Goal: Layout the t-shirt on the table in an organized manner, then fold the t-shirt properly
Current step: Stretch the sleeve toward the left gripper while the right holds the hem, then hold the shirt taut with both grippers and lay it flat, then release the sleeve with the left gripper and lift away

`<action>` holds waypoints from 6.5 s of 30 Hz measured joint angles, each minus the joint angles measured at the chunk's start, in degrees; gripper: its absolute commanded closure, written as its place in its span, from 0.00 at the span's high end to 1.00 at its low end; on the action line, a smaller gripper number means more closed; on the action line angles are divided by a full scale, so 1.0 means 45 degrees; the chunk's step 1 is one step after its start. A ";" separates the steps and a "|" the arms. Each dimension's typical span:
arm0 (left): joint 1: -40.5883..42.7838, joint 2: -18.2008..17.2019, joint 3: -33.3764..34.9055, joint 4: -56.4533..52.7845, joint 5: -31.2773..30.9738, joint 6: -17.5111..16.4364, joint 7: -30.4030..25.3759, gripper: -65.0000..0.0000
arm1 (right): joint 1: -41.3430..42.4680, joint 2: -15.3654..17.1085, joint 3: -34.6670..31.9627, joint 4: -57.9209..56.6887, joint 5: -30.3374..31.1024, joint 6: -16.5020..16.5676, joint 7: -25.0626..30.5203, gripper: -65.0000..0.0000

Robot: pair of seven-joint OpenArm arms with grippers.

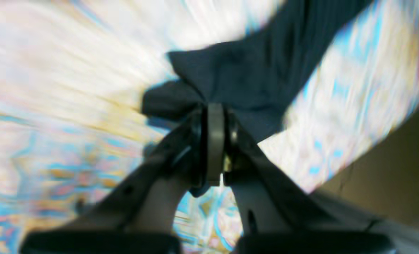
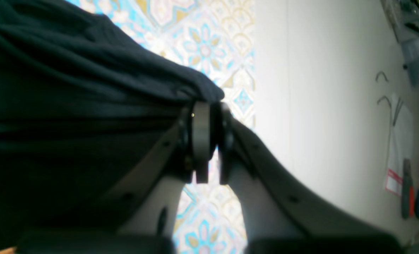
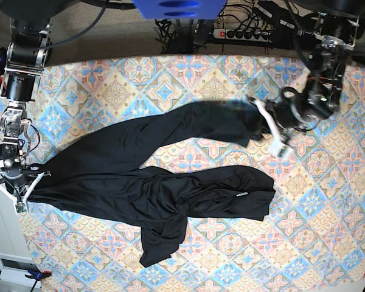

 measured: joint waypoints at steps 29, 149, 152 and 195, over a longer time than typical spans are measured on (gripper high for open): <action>0.0097 -0.0316 -0.3847 -0.8704 -0.5294 -0.0539 0.0996 0.24 | -0.1933 -0.0811 -0.0039 0.1069 -0.0039 -0.0024 -0.0243 0.00; 0.0000 -0.0835 -0.4391 -0.8650 -0.0991 -0.3444 0.0194 0.43 | -0.1855 -0.1520 -0.0039 0.1282 -0.0039 -0.0092 -0.0461 0.00; 0.0393 -0.0806 -0.4376 -0.7766 -0.0869 -0.3429 0.0374 0.43 | -0.2336 -0.1477 0.0049 0.1909 -0.0029 -0.0155 -0.0447 0.00; -0.5095 0.4658 -0.2079 -0.7198 0.7116 -0.3521 -0.0107 0.43 | -0.3075 -0.1545 0.1880 0.1705 -0.0204 -0.0141 -0.1292 0.22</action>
